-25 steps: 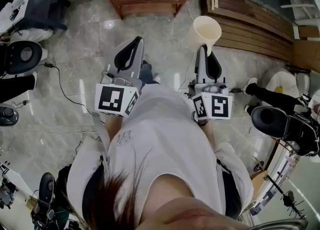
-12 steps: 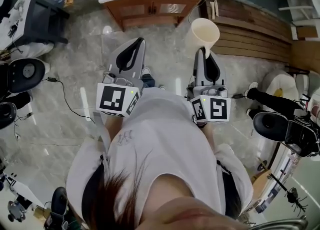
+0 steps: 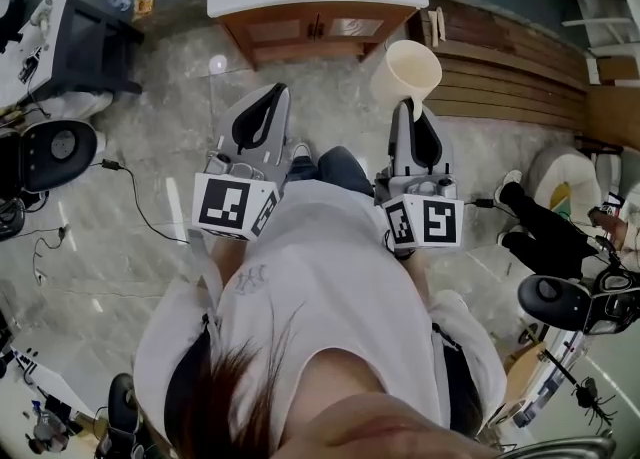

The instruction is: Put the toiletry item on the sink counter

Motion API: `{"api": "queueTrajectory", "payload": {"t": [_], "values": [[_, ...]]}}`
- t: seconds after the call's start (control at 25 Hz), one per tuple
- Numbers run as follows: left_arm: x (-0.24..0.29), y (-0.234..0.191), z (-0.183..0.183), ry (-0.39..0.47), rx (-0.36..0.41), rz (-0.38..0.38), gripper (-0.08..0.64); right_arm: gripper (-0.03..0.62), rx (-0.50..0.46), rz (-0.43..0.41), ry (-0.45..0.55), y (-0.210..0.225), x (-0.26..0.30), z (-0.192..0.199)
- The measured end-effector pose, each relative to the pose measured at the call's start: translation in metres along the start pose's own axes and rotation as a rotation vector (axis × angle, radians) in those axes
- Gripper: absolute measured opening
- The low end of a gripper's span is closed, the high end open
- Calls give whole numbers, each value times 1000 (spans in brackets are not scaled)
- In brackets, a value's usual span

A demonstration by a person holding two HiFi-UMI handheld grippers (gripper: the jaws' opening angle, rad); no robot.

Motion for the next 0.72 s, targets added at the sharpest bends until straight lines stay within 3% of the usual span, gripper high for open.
{"api": "queueTrajectory", "payload": {"t": [0.36,0.72], "values": [[14,-11,-6,7,-17,-43,6,40,-1,-28,-5,10,25,-3],[59,-13,-17,40,-15,-93,6,40,-13,-85,-9,48,69,-9]]}}
Point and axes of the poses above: the fingertips, and each gripper's own axes: x forward along the fingers, y to its right, z out of its underside, the point moved 9 cm from there along -x, backward along the fingers, and after that the axes turned 5 degrees about -x, right-handed, at the moved point
